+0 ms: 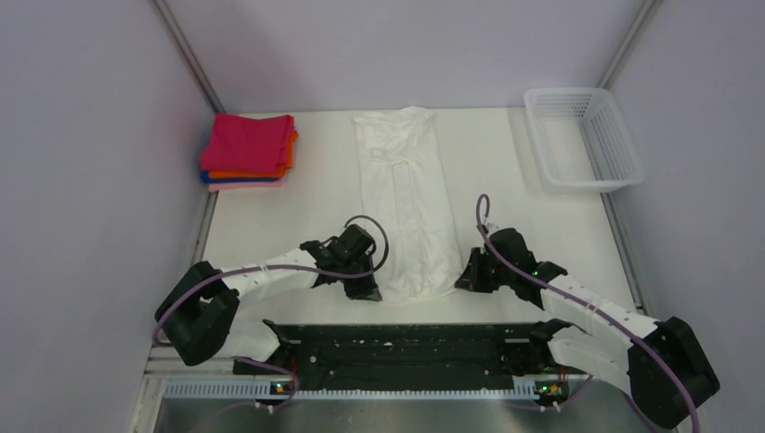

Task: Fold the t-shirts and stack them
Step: Fold the folded rectangular tshirt in 1/3 of the way

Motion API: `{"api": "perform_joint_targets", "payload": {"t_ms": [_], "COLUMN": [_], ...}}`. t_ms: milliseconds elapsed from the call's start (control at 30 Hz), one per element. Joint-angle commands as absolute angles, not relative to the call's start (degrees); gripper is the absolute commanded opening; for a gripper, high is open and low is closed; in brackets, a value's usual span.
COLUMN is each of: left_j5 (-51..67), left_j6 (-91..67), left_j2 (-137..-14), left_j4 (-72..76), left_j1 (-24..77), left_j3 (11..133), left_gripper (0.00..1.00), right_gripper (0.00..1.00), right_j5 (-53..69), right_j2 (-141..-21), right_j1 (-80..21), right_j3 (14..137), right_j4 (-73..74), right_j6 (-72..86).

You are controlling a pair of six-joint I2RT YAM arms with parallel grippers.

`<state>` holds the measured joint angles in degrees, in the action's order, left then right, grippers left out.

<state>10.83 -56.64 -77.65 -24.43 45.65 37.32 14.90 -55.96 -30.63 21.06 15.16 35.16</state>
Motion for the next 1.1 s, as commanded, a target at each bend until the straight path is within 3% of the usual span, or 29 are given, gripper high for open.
{"api": "perform_joint_targets", "payload": {"t_ms": [0, 500, 1067], "left_j5": [9.23, 11.06, 15.33], "left_j6": [-53.83, -46.50, -39.16], "left_j2": [-77.00, -91.68, -113.86], "left_j4": [-23.14, -20.83, -22.26], "left_j1": [45.51, 25.96, 14.97], "left_j3": [43.06, 66.27, 92.67], "left_gripper": [0.00, 0.00, 0.00], "right_gripper": [0.00, 0.00, 0.00], "right_j5": [14.57, -4.31, -4.80], "right_j2": [-56.24, -79.64, -107.15], "right_j1": [-30.96, -30.17, -24.83], "right_j3": [24.80, 49.30, 74.60], "right_j4": [7.29, -6.10, -12.43], "right_j6": [33.76, 27.94, 17.93]}}
